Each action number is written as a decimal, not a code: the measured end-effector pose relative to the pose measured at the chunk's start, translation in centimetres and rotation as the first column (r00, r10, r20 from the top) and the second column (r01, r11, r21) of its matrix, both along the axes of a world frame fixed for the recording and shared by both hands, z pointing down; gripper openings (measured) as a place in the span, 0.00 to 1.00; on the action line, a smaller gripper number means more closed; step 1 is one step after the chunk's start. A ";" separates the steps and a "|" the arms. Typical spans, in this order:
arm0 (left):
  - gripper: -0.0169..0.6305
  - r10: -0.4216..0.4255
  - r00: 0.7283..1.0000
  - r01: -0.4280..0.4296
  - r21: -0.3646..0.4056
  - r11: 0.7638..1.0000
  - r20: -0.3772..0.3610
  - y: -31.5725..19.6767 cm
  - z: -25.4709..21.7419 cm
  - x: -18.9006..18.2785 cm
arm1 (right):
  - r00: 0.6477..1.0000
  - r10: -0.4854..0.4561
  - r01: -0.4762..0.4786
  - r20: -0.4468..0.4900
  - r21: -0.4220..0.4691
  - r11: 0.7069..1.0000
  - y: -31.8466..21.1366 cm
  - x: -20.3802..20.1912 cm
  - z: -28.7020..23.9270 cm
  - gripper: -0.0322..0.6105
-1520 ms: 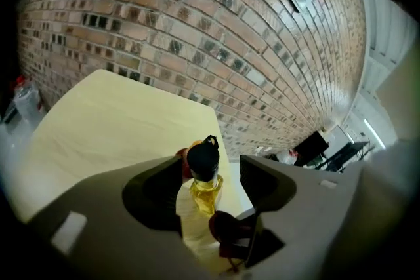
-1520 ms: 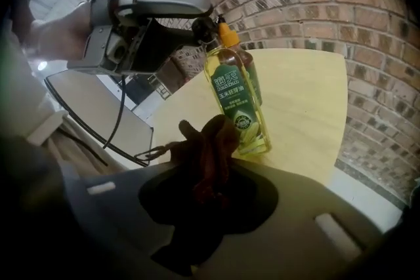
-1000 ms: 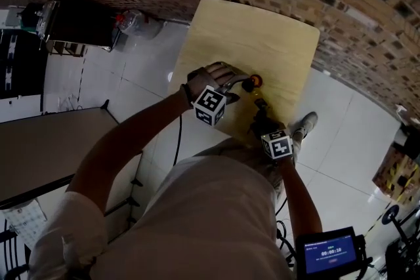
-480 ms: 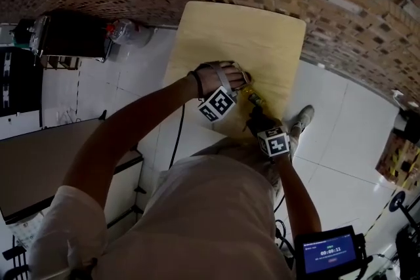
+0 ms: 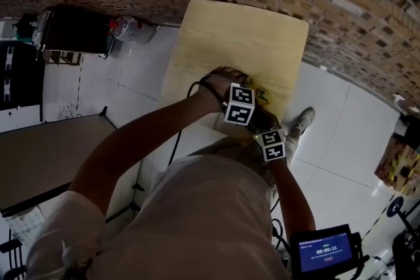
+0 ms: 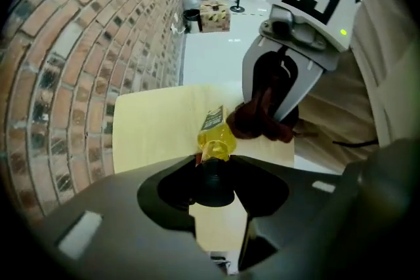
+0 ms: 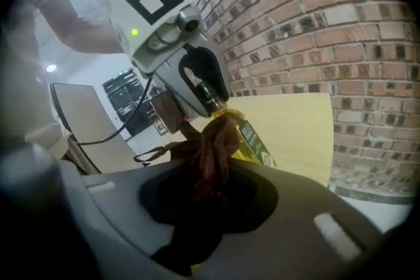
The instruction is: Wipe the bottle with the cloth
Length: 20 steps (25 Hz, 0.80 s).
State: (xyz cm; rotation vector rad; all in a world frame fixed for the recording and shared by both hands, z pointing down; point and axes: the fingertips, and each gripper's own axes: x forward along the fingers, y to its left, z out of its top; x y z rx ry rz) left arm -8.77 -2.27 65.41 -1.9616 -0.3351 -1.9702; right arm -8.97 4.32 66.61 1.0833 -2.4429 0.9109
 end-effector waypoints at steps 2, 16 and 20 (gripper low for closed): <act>0.31 -0.051 0.999 0.051 -0.021 0.998 0.003 -0.1 -0.1 0.1 | 0.999 0.003 -0.006 0.051 0.060 0.998 -1.1 -0.7 -1.5 0.19; 0.30 -0.040 0.996 0.043 -0.039 0.998 0.074 0.2 0.4 0.2 | 0.932 0.282 -0.236 0.226 -0.209 0.949 -2.9 3.4 3.6 0.18; 0.30 -0.078 0.994 0.083 -0.067 0.994 0.075 0.0 0.1 0.3 | 0.936 0.309 -0.252 0.169 -0.289 0.924 -3.1 4.8 6.2 0.18</act>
